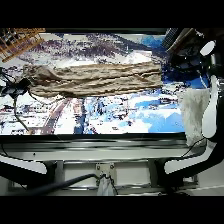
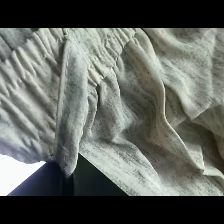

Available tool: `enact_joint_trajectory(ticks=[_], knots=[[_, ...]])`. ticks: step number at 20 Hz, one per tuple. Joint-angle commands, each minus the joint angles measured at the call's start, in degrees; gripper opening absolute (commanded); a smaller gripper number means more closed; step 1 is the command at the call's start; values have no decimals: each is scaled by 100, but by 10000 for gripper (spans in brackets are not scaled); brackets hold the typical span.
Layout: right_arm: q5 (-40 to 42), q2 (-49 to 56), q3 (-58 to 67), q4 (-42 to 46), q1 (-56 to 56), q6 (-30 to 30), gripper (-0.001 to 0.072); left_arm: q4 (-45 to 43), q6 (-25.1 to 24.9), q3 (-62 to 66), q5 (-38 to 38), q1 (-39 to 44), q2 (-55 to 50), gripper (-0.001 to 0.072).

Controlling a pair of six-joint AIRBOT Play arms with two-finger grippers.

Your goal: Fold the clothes and pants, and hang the long-sleeved shirts on hangers.

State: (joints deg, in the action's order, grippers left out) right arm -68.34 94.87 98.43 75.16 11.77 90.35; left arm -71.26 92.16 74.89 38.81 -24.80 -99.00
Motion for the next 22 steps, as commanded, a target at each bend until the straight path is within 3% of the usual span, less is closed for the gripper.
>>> enact_joint_trajectory(ticks=[1,3,4,5,9,12,19,22], knots=[[315,-529,-1145,55,-2,109,368,-564,-20,0,138,-92,155,12],[960,-782,-2146,-26,-2,319,415,-1110,-4,0,271,-168,315,13],[1390,-807,-2518,-162,4,424,553,-1235,-2,0,299,-221,385,13],[1744,-772,-2761,-319,4,516,591,-1226,-2,0,304,-258,444,13],[2815,-398,-3145,-1335,4,516,591,-1158,0,0,304,-247,549,13],[3134,-125,-3141,-1945,-4,496,591,-1099,0,0,293,-232,549,13],[3333,210,-3141,-2284,-127,492,587,-1102,0,0,216,-225,549,13],[3585,313,-3084,-2343,-243,496,530,-1099,0,0,214,-221,549,13]])
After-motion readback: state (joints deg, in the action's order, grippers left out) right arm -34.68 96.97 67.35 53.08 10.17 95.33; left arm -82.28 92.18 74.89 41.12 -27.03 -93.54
